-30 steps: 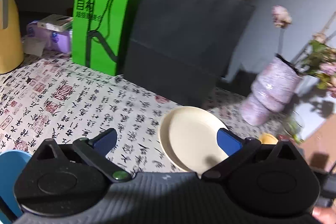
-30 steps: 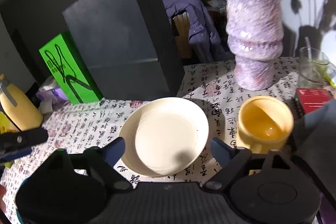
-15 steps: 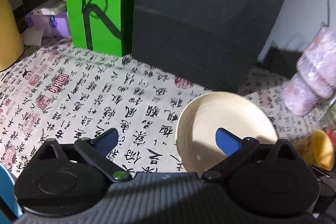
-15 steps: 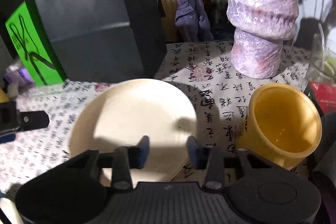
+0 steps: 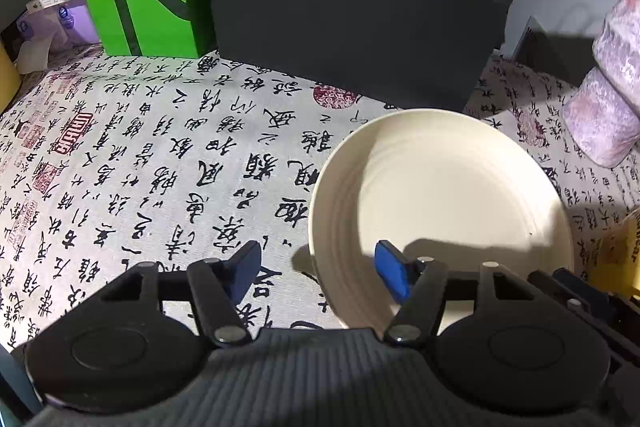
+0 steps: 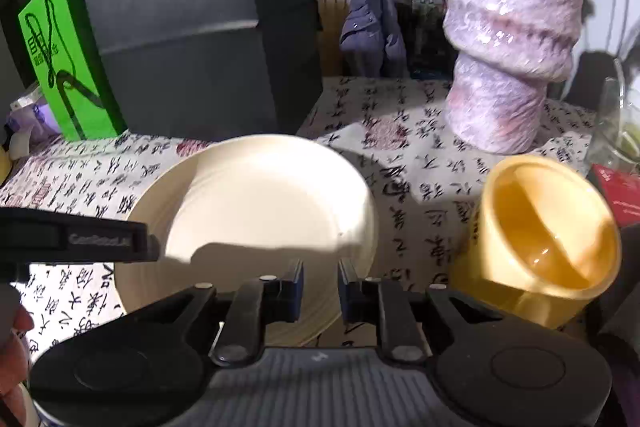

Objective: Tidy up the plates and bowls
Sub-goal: 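Lower both grippers to the plate rim and close them on it, then lift the held cream plate on edge with both grippers, then carry the held plate back over the blue bowl toward the plate stack, then lower the held plate flat onto the cream plate stack with both grippers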

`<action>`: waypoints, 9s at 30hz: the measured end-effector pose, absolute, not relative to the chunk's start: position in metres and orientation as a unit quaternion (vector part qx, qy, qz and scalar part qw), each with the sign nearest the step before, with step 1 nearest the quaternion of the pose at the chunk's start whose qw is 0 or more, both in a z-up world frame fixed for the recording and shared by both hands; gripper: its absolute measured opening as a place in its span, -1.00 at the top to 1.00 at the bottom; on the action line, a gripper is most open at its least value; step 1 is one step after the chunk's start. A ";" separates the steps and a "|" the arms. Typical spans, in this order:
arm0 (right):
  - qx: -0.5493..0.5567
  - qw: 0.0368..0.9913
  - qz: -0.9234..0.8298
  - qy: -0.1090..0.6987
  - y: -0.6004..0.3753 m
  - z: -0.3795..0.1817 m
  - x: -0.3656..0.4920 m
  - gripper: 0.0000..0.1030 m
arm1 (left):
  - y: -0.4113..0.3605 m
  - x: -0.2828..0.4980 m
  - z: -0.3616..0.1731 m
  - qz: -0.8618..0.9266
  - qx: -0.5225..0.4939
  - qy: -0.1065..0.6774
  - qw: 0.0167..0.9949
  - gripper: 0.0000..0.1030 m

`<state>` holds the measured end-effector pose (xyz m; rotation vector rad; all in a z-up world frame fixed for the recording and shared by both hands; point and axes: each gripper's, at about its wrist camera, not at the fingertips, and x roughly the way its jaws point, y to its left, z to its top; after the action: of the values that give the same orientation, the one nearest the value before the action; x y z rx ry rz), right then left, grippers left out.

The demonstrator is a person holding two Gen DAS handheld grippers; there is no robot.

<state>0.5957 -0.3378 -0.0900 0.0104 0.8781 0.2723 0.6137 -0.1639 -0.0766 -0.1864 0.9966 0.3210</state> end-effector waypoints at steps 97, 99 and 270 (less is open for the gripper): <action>0.113 0.918 0.139 0.353 -0.371 -0.068 0.579 0.75 | -0.157 0.578 -0.021 0.114 -0.060 0.398 0.908 0.78; 0.112 0.919 0.137 0.353 -0.370 -0.064 0.577 0.75 | -0.159 0.575 -0.015 0.114 -0.059 0.393 0.911 0.78; 0.051 0.917 0.157 0.362 -0.272 -0.061 0.175 0.74 | -0.047 0.145 -0.045 0.061 -0.165 0.381 0.908 0.79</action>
<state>0.1755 -0.2721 -0.0613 0.1056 0.7444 0.3230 0.1445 -0.0472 -0.0448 -0.3398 0.7855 0.1266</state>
